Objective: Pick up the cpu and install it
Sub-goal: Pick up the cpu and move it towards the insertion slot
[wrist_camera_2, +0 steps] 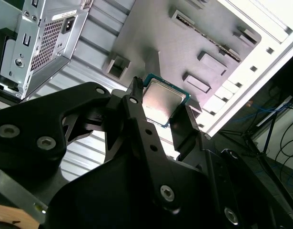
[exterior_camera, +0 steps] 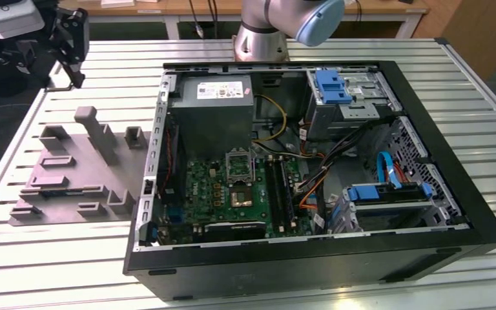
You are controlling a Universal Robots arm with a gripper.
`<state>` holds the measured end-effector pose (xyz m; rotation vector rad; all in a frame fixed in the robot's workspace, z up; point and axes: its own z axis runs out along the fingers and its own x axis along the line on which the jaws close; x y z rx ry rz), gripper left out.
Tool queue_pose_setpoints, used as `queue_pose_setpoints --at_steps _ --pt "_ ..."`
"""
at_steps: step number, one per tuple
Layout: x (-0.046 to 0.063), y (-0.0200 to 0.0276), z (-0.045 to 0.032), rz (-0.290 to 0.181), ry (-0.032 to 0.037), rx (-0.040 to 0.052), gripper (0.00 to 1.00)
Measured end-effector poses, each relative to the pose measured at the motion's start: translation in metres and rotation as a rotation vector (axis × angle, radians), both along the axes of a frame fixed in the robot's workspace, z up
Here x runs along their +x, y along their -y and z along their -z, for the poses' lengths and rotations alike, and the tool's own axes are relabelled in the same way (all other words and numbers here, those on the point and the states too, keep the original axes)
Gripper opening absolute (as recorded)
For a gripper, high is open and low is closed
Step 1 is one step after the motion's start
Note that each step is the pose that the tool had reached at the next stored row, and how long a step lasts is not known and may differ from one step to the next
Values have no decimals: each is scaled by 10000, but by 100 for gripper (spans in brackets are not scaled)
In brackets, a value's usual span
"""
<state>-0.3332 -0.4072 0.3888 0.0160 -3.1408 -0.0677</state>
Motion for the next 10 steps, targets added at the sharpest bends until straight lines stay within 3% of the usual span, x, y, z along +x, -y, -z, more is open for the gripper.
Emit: queue_pose_setpoints --at_steps 10 --pt "35 0 0 0 0 1 47"
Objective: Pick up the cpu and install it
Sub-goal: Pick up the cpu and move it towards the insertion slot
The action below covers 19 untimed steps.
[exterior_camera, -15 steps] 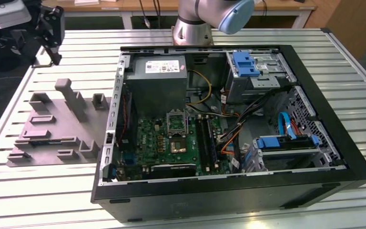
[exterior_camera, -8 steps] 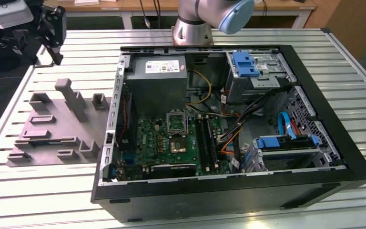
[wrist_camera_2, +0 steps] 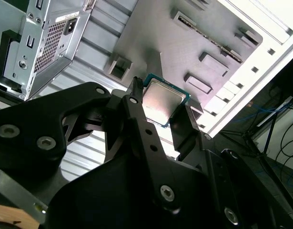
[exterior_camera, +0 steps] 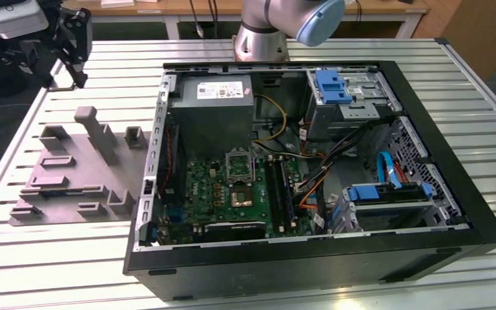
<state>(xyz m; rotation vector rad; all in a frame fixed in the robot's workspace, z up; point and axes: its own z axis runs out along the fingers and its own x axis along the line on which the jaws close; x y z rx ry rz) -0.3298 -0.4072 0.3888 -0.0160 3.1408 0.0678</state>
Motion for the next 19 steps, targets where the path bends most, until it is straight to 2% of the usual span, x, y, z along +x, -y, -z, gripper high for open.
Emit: queue_pose_setpoints --at_steps 19 --pt "62 0 0 0 -1 -1 47"
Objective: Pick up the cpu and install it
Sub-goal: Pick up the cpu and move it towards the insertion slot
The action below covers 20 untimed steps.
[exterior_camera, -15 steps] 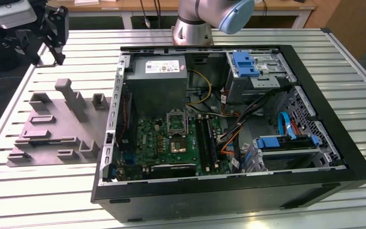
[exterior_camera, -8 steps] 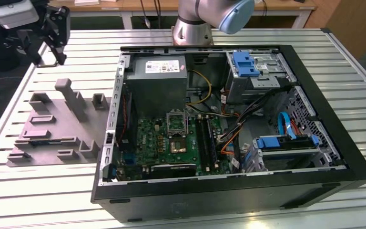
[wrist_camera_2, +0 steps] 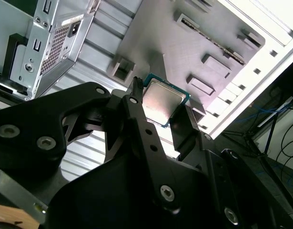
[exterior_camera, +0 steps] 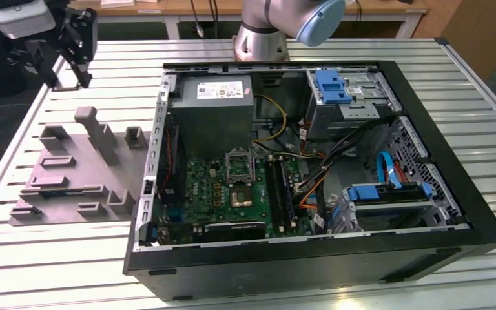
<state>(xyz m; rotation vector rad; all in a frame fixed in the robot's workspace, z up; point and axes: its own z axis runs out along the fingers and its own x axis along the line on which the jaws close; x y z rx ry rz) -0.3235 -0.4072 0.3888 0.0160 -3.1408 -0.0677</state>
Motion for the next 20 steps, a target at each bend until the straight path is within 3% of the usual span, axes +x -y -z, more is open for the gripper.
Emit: queue_pose_setpoints --at_steps 20 --pt "64 0 0 0 1 1 47"
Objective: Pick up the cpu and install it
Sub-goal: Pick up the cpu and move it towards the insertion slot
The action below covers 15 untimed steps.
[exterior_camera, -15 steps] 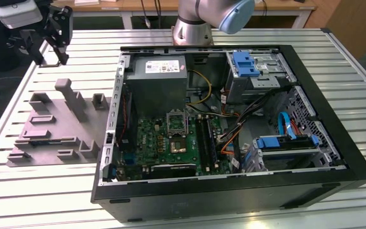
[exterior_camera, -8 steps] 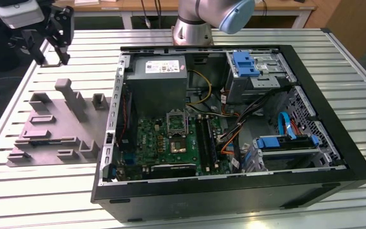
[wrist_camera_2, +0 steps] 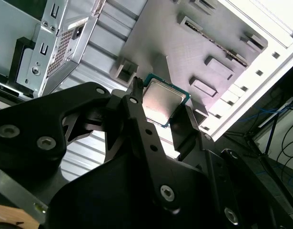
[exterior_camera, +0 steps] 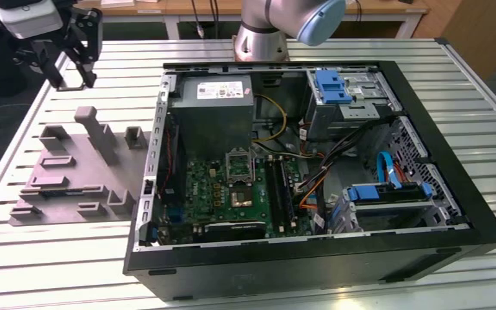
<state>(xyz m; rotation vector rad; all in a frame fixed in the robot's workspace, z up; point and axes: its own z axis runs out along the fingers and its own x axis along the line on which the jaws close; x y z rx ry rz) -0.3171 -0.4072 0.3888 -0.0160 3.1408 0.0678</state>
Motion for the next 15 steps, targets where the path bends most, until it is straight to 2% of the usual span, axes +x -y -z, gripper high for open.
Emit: queue_pose_setpoints --at_steps 15 --pt "53 0 0 0 0 0 47"
